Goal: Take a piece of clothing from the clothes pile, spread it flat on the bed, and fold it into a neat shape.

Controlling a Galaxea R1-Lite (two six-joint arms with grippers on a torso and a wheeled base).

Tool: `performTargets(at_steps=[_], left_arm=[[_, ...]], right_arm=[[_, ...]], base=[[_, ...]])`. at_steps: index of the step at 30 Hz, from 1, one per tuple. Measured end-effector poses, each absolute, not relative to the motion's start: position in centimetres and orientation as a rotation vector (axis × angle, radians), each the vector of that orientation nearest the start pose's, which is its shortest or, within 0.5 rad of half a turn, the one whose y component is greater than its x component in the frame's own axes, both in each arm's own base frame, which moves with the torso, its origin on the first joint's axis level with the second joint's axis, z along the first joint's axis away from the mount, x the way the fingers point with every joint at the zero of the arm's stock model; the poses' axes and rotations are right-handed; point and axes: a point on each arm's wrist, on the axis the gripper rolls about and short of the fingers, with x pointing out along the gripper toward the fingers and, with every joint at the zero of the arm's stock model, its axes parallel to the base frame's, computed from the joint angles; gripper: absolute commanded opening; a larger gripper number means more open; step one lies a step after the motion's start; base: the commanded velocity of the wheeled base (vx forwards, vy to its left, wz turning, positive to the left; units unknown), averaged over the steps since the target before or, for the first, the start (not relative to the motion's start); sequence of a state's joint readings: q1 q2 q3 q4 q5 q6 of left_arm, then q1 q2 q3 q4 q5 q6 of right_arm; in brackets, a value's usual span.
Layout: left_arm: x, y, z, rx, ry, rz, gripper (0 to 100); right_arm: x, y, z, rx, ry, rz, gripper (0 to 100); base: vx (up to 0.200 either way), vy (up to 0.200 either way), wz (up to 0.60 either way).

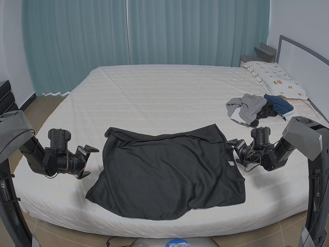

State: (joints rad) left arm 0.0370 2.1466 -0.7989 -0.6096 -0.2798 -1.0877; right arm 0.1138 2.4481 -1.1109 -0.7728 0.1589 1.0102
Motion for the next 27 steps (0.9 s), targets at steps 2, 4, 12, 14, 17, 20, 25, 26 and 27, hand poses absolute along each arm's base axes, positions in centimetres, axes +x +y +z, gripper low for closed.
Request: performTargets(at_steps=[2, 4, 12, 14, 17, 20, 25, 26, 27], left_arm=[[35.05, 0.71, 2.95, -1.146, 0.789, 0.192, 100], [35.02, 0.73, 2.95, -1.146, 0.789, 0.192, 100], [35.05, 0.71, 3.06, -1.144, 0.769, 0.178, 100], [35.01, 0.71, 3.04, -1.143, 0.77, 0.179, 100], [35.01, 0.71, 3.03, -1.142, 0.769, 0.179, 100], [35.0, 0.71, 3.04, -1.142, 0.769, 0.179, 100], [35.21, 0.69, 3.15, -1.143, 0.763, 0.175, 100], [35.46, 0.68, 3.26, -1.142, 0.754, 0.17, 100], [35.69, 0.67, 3.36, -1.142, 0.746, 0.165, 100]], right_arm=[[42.73, 5.24, -1.65, 0.989, 0.653, -0.045, 100], [42.72, 5.25, -1.81, 0.988, 0.656, -0.047, 100], [42.7, 5.4, -2.08, 0.985, 0.663, -0.047, 100], [42.7, 5.43, -2.12, 0.984, 0.664, -0.047, 100], [42.71, 5.41, -2.15, 0.984, 0.664, -0.047, 100], [42.73, 5.41, -2.15, 0.986, 0.66, -0.046, 100], [42.75, 5.42, -2.09, 0.986, 0.652, -0.041, 100], [42.76, 5.44, -2.07, 0.986, 0.65, -0.039, 100], [42.75, 5.45, -2.09, 0.986, 0.65, -0.039, 100]], base=[[0.0, 0.0, 0.0], [0.2, 0.0, 0.0], [0.175, 0.0, 0.0], [0.0, 0.0, 0.0], [0.0, 0.0, 0.0], [0.0, 0.0, 0.0], [0.0, 0.0, 0.0], [0.0, 0.0, 0.0], [0.0, 0.0, 0.0]])
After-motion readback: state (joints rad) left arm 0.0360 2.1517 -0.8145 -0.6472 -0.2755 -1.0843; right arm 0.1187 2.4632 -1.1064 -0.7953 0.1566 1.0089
